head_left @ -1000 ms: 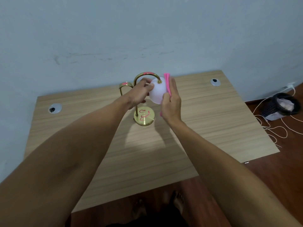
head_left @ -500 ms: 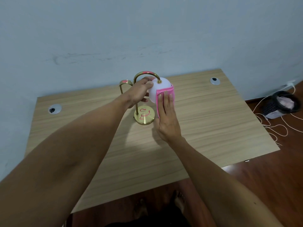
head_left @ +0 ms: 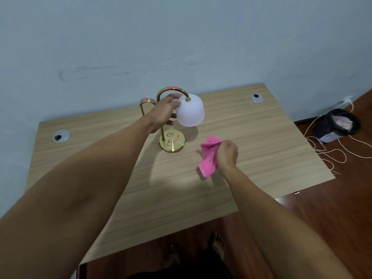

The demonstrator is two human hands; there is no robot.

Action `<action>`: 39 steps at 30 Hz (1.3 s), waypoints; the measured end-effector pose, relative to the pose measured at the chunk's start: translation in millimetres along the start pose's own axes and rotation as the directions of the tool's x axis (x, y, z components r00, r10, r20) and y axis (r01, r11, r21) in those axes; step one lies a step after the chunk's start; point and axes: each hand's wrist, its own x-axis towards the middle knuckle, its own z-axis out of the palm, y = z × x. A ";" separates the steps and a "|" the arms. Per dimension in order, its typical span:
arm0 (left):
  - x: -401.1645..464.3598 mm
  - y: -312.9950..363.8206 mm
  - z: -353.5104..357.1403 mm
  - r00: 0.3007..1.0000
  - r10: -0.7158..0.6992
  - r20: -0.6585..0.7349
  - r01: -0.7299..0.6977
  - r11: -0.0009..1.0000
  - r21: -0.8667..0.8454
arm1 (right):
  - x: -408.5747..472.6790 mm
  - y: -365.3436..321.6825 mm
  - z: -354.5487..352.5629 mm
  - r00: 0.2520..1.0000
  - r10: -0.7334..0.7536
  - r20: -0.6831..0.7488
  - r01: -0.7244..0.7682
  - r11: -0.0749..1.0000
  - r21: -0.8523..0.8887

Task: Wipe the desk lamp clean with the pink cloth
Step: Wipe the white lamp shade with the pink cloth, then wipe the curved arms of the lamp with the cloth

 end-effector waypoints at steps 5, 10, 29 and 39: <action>-2.4 2.7 2.1 1.000 -0.003 -0.023 0.003 1.000 -0.007 | 21.1 -53.8 -1.8 0.996 0.054 -0.065 -0.020 0.899 0.437; -4.3 4.3 4.0 0.999 -0.008 -0.040 0.008 1.000 -0.001 | -10.9 -84.3 24.0 0.918 -0.393 0.058 0.357 0.879 0.315; -51.7 -8.2 -13.7 0.842 0.366 -0.395 -0.157 0.868 0.471 | -7.4 -115.0 15.5 0.986 -0.162 0.036 0.120 0.848 0.517; -45.7 19.1 -48.6 0.802 0.494 -0.335 -0.098 0.663 0.742 | -67.4 -137.3 53.6 0.853 -0.522 -0.008 0.477 0.773 0.418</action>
